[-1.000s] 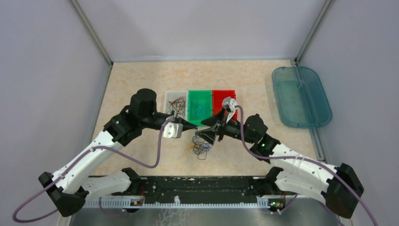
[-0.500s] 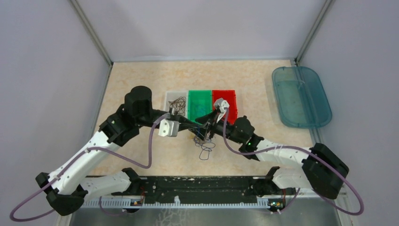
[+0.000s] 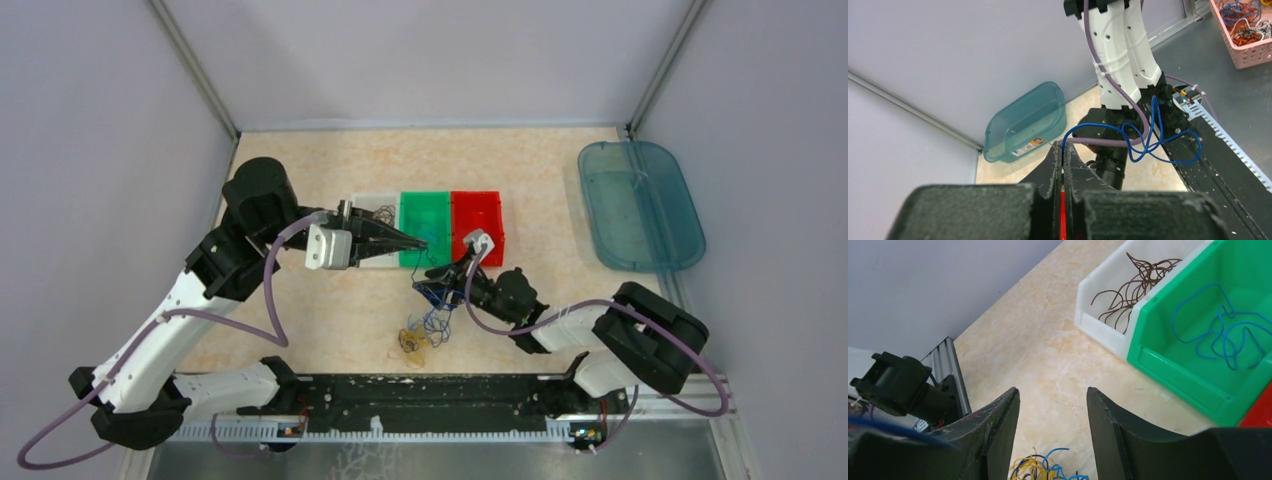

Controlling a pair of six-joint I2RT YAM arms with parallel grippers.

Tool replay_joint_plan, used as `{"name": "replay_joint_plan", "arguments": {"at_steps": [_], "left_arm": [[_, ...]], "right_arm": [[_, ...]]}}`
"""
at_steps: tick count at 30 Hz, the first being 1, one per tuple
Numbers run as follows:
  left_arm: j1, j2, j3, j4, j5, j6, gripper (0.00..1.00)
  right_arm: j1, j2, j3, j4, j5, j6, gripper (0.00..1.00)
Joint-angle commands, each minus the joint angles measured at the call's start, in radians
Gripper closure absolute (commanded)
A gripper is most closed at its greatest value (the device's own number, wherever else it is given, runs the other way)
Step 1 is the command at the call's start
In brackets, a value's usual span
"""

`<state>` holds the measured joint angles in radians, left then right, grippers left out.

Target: Untangle the cables

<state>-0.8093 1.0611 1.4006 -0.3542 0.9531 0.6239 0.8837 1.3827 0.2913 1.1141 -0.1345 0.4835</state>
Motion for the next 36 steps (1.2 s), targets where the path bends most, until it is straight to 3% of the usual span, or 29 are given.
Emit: {"name": "replay_joint_plan", "arguments": {"at_steps": [1, 5, 10, 15, 19, 24, 29, 36], "left_arm": [[-0.007, 0.025, 0.081, 0.062, 0.021, -0.055, 1.00], [-0.007, 0.046, 0.129, 0.073, -0.012, -0.045, 1.00], [-0.007, 0.048, 0.066, 0.099, -0.181, 0.013, 1.00], [-0.005, 0.052, -0.079, 0.192, -0.488, 0.098, 1.00], [0.015, 0.119, -0.157, 0.259, -0.757, 0.126, 1.00], [0.103, 0.201, -0.197, 0.303, -0.749, 0.055, 1.00], [0.142, 0.261, -0.215, 0.373, -0.797, 0.035, 1.00], [0.156, 0.334, -0.244, 0.327, -0.790, 0.080, 1.00]], "right_arm": [[0.012, 0.021, -0.046, 0.154, 0.029, 0.034, 0.47], [0.024, 0.029, -0.082, 0.168, 0.046, 0.037, 0.47], [0.027, -0.045, -0.116, 0.113, 0.105, 0.041, 0.40], [0.026, -0.254, -0.085, -0.231, 0.291, 0.001, 0.36], [0.026, -0.392, -0.022, -0.544, 0.505, -0.037, 0.39], [0.025, -0.466, 0.017, -0.773, 0.702, -0.043, 0.41], [0.025, -0.498, 0.009, -0.848, 0.751, -0.009, 0.41], [0.024, -0.565, 0.016, -0.901, 0.798, 0.000, 0.40]]}}
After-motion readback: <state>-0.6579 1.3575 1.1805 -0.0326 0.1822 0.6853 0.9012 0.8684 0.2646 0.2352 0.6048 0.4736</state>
